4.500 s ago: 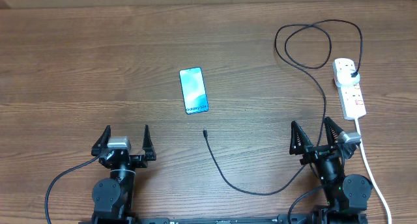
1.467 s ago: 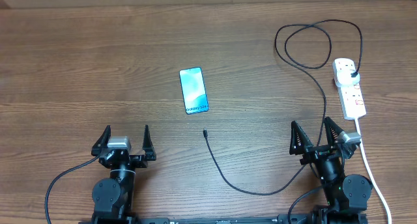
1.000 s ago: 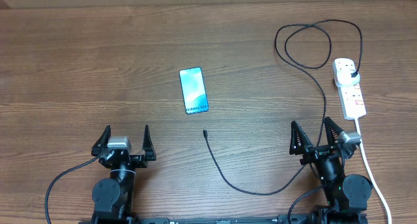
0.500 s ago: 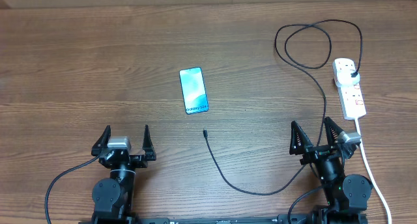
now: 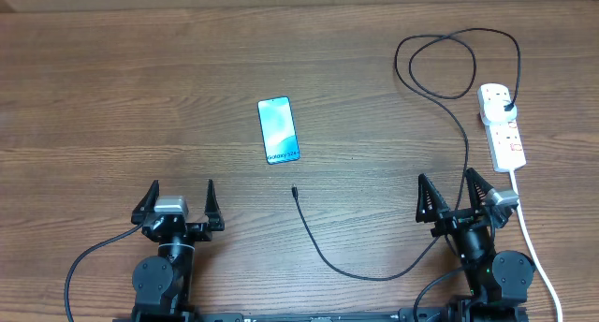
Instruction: Plug charger to phone and switch on socket
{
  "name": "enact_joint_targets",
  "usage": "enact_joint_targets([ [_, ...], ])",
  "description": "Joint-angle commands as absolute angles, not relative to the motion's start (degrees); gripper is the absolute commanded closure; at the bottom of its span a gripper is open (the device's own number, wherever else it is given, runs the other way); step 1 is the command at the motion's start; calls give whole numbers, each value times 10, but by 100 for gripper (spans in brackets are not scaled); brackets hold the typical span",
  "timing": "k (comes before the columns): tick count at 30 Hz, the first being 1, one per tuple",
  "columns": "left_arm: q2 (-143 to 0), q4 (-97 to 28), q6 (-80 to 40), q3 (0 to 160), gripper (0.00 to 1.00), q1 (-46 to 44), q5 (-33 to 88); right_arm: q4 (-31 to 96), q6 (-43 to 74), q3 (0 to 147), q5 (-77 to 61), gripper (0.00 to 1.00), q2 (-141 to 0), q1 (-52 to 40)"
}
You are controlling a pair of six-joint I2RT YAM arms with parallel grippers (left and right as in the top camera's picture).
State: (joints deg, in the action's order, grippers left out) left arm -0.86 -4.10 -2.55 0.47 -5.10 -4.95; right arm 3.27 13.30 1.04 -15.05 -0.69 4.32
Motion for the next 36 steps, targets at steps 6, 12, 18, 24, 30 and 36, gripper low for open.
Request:
enact_joint_targets([
  [6, -3, -40, -12, 3, 1, -47, -49, 33, 132, 4, -153, 0, -2, 42],
  [12, -3, -39, -13, 3, 1, -47, -55, 33, 132, 4, -153, 0, -2, 42],
  [18, -3, -39, -13, 3, 0, -47, -53, 33, 132, 4, -153, 0, -2, 42],
  [24, -3, -39, -13, 3, 1, -47, -53, 33, 132, 4, -153, 0, -2, 42],
  [30, -3, -39, -13, 3, 1, -47, -53, 33, 132, 4, -153, 0, -2, 42],
  [36, -3, -39, -13, 3, 1, -47, -53, 33, 132, 4, -153, 0, -2, 42],
])
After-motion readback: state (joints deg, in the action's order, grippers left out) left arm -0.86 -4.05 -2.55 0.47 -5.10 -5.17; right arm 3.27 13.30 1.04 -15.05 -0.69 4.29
